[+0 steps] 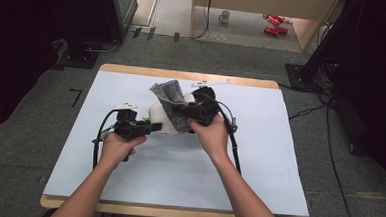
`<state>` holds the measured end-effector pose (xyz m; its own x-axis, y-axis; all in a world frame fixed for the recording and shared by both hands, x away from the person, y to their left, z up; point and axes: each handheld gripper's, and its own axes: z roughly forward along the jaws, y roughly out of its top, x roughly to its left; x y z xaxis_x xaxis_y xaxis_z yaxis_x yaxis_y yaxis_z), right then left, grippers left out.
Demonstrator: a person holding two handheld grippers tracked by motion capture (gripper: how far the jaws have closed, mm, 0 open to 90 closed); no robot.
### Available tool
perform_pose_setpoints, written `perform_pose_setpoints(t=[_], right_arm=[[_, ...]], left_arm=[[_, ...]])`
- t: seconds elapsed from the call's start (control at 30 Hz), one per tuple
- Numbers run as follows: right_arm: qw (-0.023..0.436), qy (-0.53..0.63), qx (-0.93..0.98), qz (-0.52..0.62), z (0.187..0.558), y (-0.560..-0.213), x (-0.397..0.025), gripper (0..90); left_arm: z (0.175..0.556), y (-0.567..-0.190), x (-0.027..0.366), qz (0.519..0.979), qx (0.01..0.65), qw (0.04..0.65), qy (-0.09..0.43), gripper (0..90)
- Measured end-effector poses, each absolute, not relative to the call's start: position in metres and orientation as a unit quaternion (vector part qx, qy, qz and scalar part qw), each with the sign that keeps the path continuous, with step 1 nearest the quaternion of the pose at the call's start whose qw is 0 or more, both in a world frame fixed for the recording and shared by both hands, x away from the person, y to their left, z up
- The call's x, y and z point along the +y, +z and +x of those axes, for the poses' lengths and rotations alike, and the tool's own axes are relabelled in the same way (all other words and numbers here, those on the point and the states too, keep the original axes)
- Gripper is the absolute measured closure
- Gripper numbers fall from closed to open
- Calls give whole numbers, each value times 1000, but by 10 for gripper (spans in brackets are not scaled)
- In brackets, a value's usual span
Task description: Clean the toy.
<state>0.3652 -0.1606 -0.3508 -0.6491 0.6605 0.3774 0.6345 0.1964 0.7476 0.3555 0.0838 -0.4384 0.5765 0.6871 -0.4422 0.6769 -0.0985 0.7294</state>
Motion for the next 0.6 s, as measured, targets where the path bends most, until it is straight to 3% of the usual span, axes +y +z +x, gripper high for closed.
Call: perform_pose_setpoints(t=[0.3,0.6], right_arm=[[-14,438,792,425,381,-396,-128,776],[37,406,802,436,384,-394,-152,781]], left_arm=[[364,-451,86,739,476,476,15,612],[369,-454,87,728,491,479,4,614]])
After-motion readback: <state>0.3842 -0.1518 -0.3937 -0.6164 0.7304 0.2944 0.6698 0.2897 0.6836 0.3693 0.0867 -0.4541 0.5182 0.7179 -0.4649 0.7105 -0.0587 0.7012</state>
